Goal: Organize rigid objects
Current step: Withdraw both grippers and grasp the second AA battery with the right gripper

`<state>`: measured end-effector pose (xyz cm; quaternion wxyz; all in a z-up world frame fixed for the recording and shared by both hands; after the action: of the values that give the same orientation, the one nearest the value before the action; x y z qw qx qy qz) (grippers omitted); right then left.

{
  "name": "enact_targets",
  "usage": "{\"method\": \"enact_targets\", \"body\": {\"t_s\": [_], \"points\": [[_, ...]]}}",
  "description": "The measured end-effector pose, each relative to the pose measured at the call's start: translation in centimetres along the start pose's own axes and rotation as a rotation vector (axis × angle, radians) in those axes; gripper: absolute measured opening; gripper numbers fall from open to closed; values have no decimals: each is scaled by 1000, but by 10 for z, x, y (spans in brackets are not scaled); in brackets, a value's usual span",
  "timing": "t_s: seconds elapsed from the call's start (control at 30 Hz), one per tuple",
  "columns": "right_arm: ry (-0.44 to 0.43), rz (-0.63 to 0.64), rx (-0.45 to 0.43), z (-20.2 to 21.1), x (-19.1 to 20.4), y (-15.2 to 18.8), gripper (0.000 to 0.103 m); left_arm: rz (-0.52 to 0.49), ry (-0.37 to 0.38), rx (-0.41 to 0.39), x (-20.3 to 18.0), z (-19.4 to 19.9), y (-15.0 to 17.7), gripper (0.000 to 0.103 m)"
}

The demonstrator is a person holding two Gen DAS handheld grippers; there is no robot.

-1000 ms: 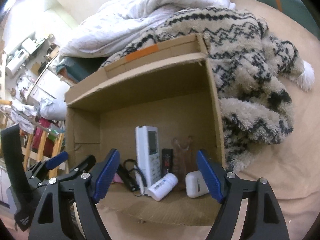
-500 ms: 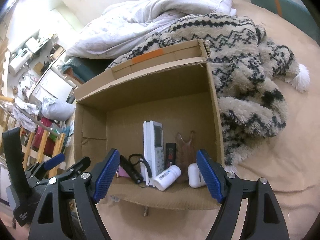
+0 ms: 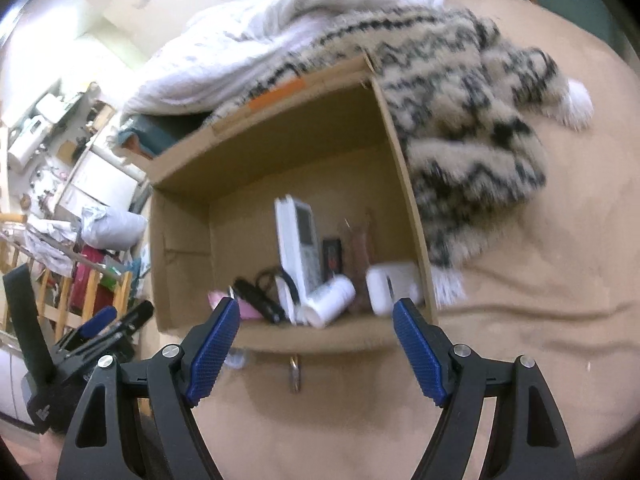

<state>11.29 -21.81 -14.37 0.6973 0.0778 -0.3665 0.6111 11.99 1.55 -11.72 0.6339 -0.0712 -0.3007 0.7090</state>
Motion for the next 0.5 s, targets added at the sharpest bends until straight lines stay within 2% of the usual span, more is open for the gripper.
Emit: {"method": "enact_targets", "body": {"t_s": [0.2, 0.33, 0.5], "points": [[13, -80, 78, -16, -15, 26, 83, 32, 1, 41, 11, -19, 18, 80], [28, -134, 126, -31, -28, 34, 83, 83, 36, 96, 15, -29, 26, 80], [85, -124, 194, -56, -33, 44, 82, 146, 56, 145, 21, -37, 29, 80]]}}
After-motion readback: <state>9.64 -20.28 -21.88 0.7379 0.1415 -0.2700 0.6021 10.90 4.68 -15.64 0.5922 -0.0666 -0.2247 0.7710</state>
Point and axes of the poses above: each gripper's, at about its wrist camera, not at the fingertips, and z roughly against the way its jaws point, x to its left, y to its underside, the point moved 8 cm from there along -z, roughly the way its jaws point, and after that the axes turned 10 degrees about -y, right-handed, at the moved point
